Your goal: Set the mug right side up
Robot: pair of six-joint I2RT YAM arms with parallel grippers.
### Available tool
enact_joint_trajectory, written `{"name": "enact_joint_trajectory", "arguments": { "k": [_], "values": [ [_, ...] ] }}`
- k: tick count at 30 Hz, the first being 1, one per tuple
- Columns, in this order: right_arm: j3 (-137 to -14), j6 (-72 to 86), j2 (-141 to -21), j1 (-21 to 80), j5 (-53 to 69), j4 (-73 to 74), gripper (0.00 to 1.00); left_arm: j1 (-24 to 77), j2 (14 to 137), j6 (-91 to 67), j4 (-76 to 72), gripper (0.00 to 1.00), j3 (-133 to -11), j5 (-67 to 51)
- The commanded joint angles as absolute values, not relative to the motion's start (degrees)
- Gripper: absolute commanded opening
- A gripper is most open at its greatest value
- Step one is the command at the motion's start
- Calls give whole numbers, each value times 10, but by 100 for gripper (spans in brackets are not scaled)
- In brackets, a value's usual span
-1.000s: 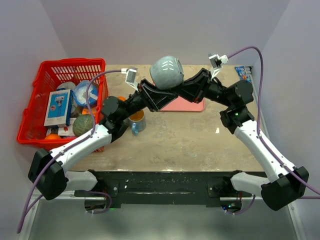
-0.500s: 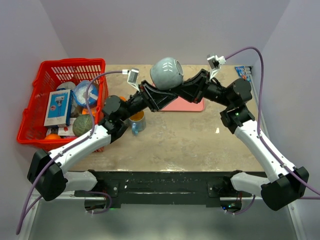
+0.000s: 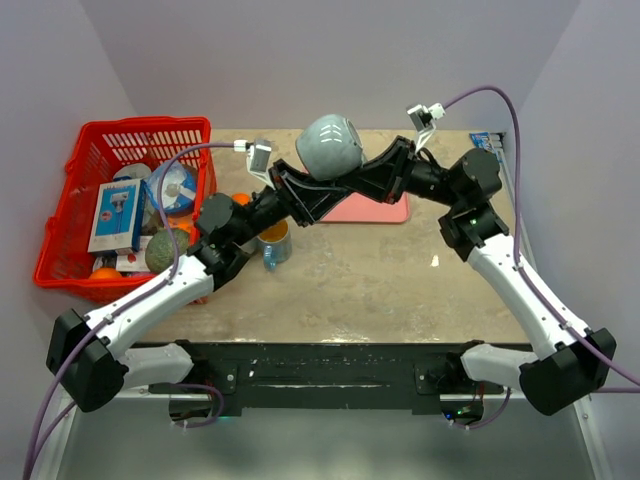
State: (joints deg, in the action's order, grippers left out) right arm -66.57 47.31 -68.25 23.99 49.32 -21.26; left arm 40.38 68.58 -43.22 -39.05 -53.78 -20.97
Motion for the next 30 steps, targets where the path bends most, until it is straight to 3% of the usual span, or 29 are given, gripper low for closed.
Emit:
{"name": "enact_joint_trajectory", "arguments": {
  "k": [1, 7, 11, 14, 18, 23, 29, 30],
  "values": [
    [-714, 535, -686, 249, 562, -244, 0, 396, 671, -388, -415, 39, -544, -167],
    [-715, 555, -703, 249, 595, -254, 0, 396, 686, -409, -434, 38, -547, -202],
    [-709, 548, -716, 249, 632, -243, 0, 395, 694, -415, -435, 31, -553, -214],
    [-708, 483, -713, 250, 637, -197, 0, 396, 694, -419, -432, 29, -555, -214],
    [-701, 416, -697, 250, 631, -137, 0, 395, 691, -451, -427, 40, -552, -186],
    [-684, 401, -678, 249, 630, -150, 0, 389, 686, -473, -431, 41, -541, -162],
    [-671, 398, -668, 250, 639, -163, 0, 378, 679, -499, -454, 28, -522, -149],
    [-667, 397, -666, 250, 642, -168, 0, 377, 679, -510, -467, 18, -519, -151]
  ]
}}
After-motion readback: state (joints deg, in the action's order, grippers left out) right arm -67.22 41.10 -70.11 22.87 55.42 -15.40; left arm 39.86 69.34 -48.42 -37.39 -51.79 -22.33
